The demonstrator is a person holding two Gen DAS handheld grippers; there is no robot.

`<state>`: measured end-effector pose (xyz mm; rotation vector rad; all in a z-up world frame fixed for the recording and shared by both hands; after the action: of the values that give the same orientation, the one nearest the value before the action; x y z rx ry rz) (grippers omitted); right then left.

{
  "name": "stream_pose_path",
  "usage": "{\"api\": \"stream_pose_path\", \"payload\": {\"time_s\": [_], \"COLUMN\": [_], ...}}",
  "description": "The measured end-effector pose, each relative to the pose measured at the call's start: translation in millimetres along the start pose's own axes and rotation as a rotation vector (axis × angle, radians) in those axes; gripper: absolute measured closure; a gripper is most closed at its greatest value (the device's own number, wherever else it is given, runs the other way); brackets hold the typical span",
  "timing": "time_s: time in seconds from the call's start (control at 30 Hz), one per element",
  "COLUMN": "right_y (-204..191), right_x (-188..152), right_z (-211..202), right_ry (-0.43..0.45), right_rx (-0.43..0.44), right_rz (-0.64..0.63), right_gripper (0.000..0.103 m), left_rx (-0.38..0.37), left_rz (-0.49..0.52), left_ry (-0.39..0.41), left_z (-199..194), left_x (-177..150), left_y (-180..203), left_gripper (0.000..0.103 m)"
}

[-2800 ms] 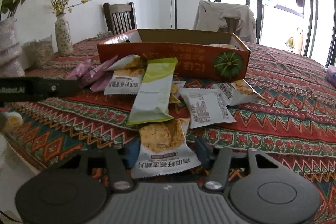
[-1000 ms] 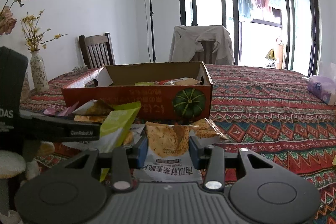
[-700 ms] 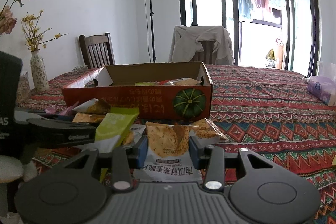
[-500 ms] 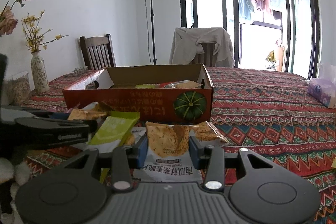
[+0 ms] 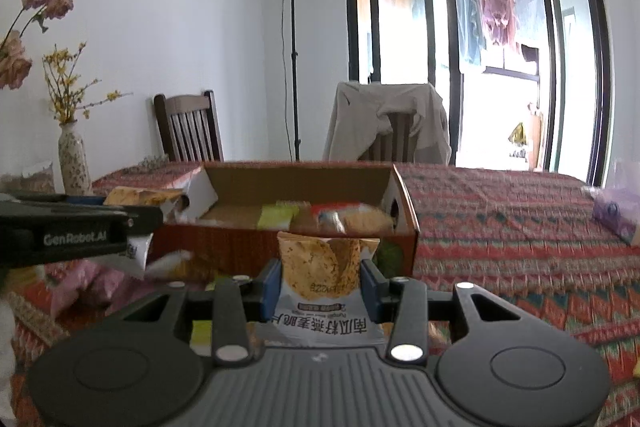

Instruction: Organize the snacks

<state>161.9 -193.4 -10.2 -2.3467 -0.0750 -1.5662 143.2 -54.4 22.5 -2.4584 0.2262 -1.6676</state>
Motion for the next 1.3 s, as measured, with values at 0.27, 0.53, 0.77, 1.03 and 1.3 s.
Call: {"api": "stream_pose_path", "payload": {"time_s": [0.27,0.53,0.77,1.03,1.3], "right_y": [-17.3,-31.0,-20.4,-13.1,-10.5], "right_x": [49.0,76.5,68.3,43.7,37.3], "right_z": [35.8,91.4,138.1,157.1,150.0], "right_ry": [0.062,0.053,0.033,-0.041,-0.022], "right_rx": [0.019,0.025,0.026,-0.001,-0.012], "right_rz": [-0.005,0.011,0.094,0.067,0.087], "right_gripper": [0.062,0.062,0.062,0.062,0.0], "left_rx": [0.029,0.068,0.114,0.062,0.069], "left_rz": [-0.034,-0.103,-0.168,-0.159,-0.266], "left_ry": [0.029,0.022,0.013,-0.007,0.038], "left_z": [28.2,71.3,112.9,131.2,120.4], "left_x": [29.5,47.5,37.8,16.6,10.7], "left_y": [-19.1,-41.1,-56.3,-59.0,-76.0], "left_gripper": [0.061,0.061,0.061,0.061,0.0]}}
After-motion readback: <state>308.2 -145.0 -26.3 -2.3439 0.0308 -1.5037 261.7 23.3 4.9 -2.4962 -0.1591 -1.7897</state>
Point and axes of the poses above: each gripper's, at about its wrist camera, not at the fingertips, and z roughly the way its jaws point, y to its right, x to its top, the point moved 5 cm from there along z, roughly the way its jaws point, and after that the axes turned 11 degrees about z, right-handed, at the moved point
